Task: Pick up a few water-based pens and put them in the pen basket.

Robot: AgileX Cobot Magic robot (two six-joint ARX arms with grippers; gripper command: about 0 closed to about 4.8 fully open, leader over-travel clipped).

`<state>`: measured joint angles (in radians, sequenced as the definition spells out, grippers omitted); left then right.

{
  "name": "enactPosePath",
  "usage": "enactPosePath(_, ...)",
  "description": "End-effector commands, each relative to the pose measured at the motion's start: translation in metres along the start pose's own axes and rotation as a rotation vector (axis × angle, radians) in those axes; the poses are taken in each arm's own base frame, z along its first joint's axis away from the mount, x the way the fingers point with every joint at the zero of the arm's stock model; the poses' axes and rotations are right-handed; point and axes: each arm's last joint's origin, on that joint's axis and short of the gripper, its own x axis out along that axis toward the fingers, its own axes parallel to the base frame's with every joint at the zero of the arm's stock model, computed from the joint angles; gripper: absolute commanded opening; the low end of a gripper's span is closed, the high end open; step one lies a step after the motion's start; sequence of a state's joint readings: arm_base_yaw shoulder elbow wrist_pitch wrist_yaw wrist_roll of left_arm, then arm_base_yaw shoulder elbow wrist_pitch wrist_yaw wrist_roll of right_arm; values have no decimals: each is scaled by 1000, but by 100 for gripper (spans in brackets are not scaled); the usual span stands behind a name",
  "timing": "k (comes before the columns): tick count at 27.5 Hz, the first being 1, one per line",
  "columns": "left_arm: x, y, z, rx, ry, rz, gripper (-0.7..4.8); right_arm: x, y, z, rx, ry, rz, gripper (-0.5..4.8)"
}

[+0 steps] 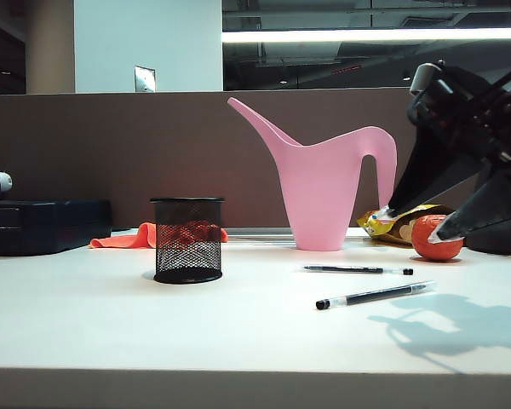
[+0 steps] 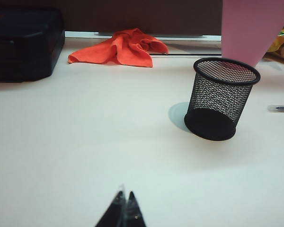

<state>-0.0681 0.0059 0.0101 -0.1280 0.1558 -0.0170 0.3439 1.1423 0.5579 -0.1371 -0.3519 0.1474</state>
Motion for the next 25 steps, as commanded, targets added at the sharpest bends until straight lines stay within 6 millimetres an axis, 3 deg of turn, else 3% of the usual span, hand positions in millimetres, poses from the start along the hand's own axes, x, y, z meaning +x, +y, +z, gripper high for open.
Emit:
enactPosePath(1,0,0,1,3,-9,-4,-4,5,-1,6,-58,-1,0,343)
enactPosePath(5,0,0,1,3,-9,-4,-4,14,-2,15,-64,26,-2,342)
enactPosePath(13,0,0,1,3,-10,-4,-4,25,-4,27,128,43,-1,333)
enactPosePath(19,0,0,1,3,-10,-4,-4,44,-7,17,174,162,-65,333)
enactPosePath(25,0,0,1,3,-10,-4,-4,52,-12,15,193,167,-105,333)
